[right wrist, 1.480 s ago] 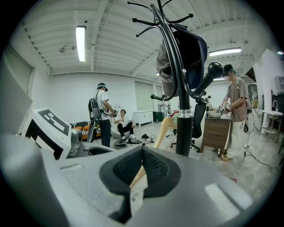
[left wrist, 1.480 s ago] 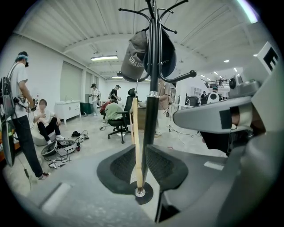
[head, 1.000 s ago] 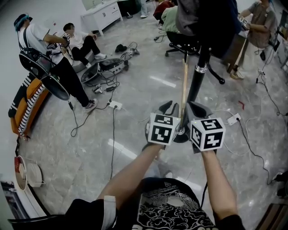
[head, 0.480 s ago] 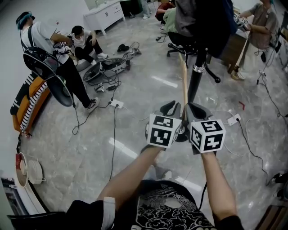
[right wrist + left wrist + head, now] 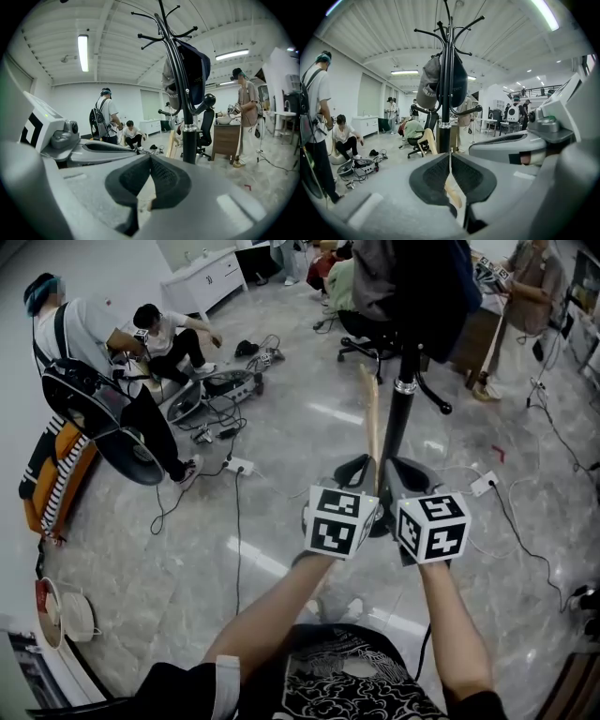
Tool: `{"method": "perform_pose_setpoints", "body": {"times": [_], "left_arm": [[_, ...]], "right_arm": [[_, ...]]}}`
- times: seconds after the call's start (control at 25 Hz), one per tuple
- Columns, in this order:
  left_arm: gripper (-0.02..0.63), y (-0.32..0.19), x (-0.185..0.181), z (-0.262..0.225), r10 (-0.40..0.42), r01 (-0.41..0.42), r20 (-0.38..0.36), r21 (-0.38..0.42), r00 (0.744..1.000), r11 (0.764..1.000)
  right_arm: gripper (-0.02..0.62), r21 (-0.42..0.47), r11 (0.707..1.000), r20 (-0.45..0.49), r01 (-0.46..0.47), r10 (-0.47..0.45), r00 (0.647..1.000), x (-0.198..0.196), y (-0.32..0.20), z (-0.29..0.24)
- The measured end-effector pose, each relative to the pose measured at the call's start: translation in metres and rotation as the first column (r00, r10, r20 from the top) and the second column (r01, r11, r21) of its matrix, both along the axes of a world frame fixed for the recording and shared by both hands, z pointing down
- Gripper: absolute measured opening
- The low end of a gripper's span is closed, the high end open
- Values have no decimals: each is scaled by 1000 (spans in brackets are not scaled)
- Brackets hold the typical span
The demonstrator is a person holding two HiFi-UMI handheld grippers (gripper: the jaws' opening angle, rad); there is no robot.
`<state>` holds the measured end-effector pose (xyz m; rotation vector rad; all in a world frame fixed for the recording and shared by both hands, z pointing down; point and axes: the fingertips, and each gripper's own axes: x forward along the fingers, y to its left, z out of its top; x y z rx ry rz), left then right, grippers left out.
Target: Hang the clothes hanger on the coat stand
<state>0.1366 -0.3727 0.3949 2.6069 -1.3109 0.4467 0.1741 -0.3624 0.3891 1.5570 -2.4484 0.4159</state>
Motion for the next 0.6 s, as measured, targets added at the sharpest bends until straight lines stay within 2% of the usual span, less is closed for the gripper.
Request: {"method": "perform_pose_setpoints", "body": {"times": [0.6], "left_arm": [[6,20,-27,-11,100,-99,-22,24,995,995]], "right_arm": [[0,18,996,-8,-87,87,996,-30,23,-11]]}}
